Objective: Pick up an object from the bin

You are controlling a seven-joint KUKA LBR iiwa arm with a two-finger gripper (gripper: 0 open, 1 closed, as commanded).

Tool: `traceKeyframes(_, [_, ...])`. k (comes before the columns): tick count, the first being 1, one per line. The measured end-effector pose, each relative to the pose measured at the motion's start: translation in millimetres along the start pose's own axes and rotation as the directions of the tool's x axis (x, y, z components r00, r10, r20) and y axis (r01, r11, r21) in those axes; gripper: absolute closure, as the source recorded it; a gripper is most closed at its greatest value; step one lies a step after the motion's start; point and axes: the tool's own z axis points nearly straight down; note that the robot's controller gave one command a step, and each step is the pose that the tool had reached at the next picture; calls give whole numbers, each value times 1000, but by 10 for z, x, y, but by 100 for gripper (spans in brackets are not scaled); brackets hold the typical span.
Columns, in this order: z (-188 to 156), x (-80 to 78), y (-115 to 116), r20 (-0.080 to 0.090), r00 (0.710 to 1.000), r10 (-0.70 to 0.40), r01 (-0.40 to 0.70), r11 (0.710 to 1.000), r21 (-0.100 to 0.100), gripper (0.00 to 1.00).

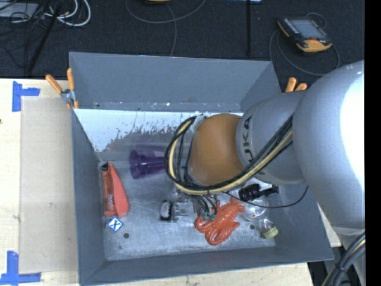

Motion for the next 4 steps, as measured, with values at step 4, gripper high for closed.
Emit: traceKeyframes(4, [-601, 10, -7, -5, 1000, 0, 0, 1000, 2, 100])
